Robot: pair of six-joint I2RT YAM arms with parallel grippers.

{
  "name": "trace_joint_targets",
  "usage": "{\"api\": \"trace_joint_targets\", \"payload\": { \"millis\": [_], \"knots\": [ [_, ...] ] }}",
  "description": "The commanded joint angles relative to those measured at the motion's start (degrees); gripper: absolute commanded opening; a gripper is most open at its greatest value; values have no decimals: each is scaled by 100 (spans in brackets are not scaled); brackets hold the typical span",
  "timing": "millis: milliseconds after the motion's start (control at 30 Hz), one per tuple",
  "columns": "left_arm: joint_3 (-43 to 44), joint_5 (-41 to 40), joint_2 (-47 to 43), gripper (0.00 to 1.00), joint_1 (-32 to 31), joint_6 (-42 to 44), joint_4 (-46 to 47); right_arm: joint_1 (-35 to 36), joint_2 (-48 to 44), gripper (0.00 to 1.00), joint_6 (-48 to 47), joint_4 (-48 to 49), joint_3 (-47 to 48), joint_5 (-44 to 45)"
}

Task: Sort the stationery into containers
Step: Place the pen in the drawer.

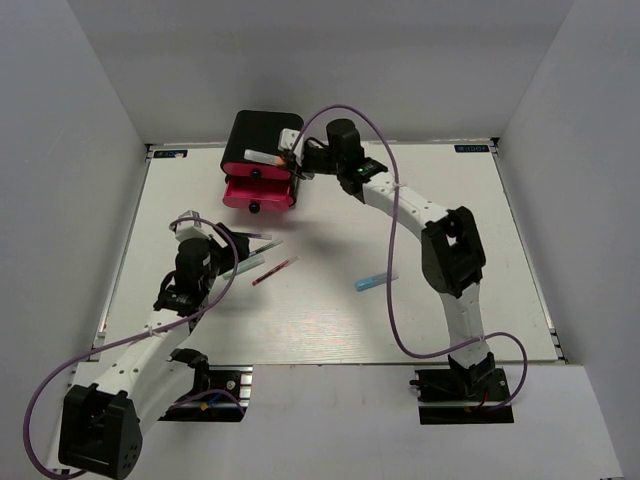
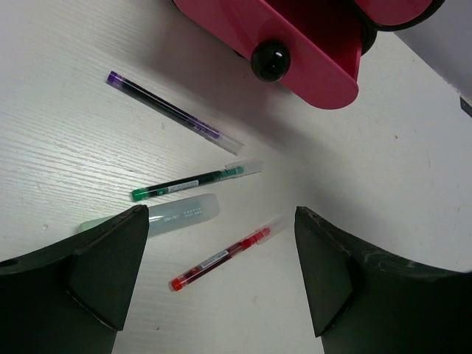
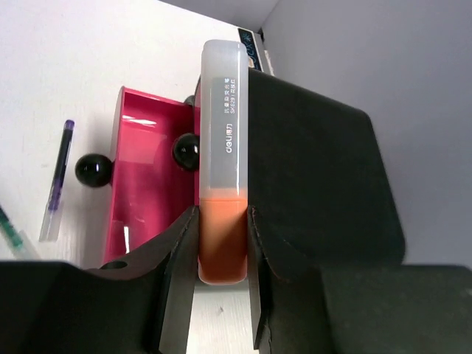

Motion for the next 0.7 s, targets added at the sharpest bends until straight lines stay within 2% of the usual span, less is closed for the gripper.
{"api": "trace_joint_targets", "payload": {
  "millis": [0, 267, 667],
  "knots": [
    [-35, 47, -217, 90, -15, -133, 2, 228, 306, 0, 255, 640, 344, 159],
    [-88, -58, -454, 90, -15, -133, -244, 554, 561, 0, 317, 1002, 310, 572],
    [-202, -58, -559, 90, -15, -186, -306, 686, 693, 7, -52, 871, -60, 1046]
  ]
}}
